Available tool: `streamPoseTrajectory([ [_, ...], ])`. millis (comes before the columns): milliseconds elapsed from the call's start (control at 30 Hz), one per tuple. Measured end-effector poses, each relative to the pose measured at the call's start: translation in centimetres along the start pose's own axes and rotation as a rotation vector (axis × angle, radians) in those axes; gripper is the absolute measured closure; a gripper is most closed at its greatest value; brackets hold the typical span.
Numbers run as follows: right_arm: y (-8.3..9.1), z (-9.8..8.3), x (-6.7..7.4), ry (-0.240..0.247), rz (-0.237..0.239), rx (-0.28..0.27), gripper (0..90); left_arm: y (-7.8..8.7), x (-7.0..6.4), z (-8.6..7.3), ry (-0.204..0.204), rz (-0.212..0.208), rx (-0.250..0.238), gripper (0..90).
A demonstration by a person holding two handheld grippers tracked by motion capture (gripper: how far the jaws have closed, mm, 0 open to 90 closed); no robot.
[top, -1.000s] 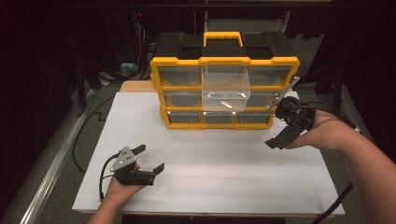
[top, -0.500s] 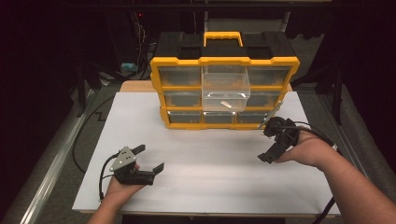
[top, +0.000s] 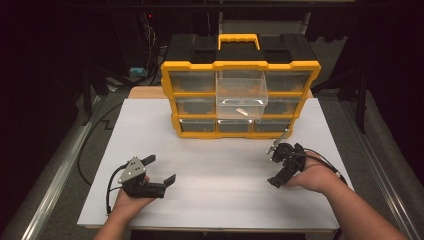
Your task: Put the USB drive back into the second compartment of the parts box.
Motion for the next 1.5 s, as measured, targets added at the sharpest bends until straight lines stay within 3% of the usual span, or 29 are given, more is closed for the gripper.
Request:
streamPoseTrajectory([
  [133, -1.5, 0.1, 0.5, -0.014, -0.012, -0.064, 0.0, 0.1, 0.1, 0.0, 0.011, -0.004, 0.002, 0.0],
  [167, -1.6, 0.2, 0.6, -0.024, -0.017, -0.100, 0.1, 0.1, 0.1, 0.0, 0.013, -0.003, 0.001, 0.0],
  [200, -2.0, 0.5, 0.7, -0.075, -0.007, -0.173, 0.1, 0.1, 0.2, 0.0, 0.017, 0.001, -0.001, 0.0],
  [233, -2.0, 0.5, 0.7, -0.075, -0.007, -0.173, 0.1, 0.1, 0.2, 0.0, 0.017, 0.001, -0.001, 0.0],
  [267, -2.2, 0.7, 0.8, -0.102, -0.019, -0.258, 0.0, 0.1, 0.2, 0.0, 0.019, 0.004, 0.000, 0.0],
  [300, -2.2, 0.7, 0.8, -0.102, -0.019, -0.258, 0.0, 0.1, 0.2, 0.0, 0.021, 0.005, 0.000, 0.0],
  [367, -2.4, 1.0, 1.2, -0.142, -0.027, -0.361, 0.0, 0.0, 0.3, 0.0, 0.022, 0.008, 0.001, 0.0],
  [400, -2.4, 1.1, 1.3, -0.157, -0.021, -0.396, 0.0, 0.0, 0.2, 0.0, 0.023, 0.006, 0.003, 0.0],
  [433, -2.4, 1.1, 1.3, -0.157, -0.021, -0.396, 0.0, -0.1, 0.2, 0.0, 0.023, 0.006, 0.004, 0.0],
  [600, -2.0, 1.7, 1.9, -0.220, -0.047, -0.569, 0.0, -0.1, 0.2, 0.0, 0.023, 0.008, 0.004, 0.0],
  [667, -1.5, 1.9, 2.4, -0.240, -0.067, -0.675, 0.1, -0.1, 0.4, 0.0, 0.033, 0.010, -0.001, 0.0],
  [700, -1.5, 1.9, 2.4, -0.240, -0.067, -0.675, 0.1, -0.1, 0.4, 0.0, 0.033, 0.010, -0.001, 0.0],
  [867, -0.6, 1.1, 3.1, -0.297, -0.087, -0.832, 0.0, -0.1, 0.5, 0.2, 0.044, 0.003, -0.011, 0.0],
  [1067, -0.7, 0.1, 2.4, -0.338, -0.095, -0.848, 0.0, -0.3, 0.3, 0.3, 0.047, 0.000, -0.016, 0.0],
  [1500, -0.6, -0.2, 2.0, -0.331, -0.104, -0.848, 0.0, -0.6, 0.0, 0.1, 0.028, 0.013, 0.004, 0.0],
])
Point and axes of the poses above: each handheld gripper's, and its own axes: y roughly backward along the jaws, z roughly out of its top, x roughly to its left, the point moved 8 cm from there along -y, roughly forward along the jaws, and after that the axes turned 1 degree about x, right-handed, at the moved point
